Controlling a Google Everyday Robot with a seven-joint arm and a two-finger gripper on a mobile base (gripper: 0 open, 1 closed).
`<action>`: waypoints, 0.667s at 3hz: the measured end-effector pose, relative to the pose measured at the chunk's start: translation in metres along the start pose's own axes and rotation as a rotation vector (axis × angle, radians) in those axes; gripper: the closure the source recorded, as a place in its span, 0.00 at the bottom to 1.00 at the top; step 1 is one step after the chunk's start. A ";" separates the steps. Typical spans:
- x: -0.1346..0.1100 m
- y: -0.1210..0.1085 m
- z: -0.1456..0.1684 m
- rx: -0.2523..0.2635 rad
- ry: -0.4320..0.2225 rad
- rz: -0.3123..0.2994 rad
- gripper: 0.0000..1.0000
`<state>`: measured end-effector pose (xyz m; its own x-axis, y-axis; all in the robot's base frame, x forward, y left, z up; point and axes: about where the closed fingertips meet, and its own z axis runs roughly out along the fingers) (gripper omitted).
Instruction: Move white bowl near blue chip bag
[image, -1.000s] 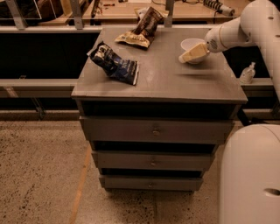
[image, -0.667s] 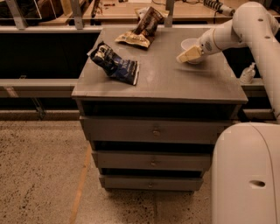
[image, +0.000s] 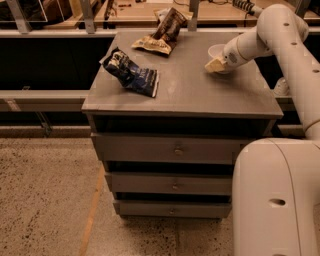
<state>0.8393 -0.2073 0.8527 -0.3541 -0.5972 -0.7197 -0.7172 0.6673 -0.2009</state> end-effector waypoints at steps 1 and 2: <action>-0.026 0.022 -0.007 -0.063 -0.010 -0.092 0.95; -0.056 0.066 -0.021 -0.196 -0.036 -0.204 1.00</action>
Offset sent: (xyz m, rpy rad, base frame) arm -0.0745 0.1039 0.0861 -0.0286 0.0236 0.5174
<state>0.7996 -0.1388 0.8938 -0.1711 -0.6918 -0.7015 -0.8749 0.4341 -0.2147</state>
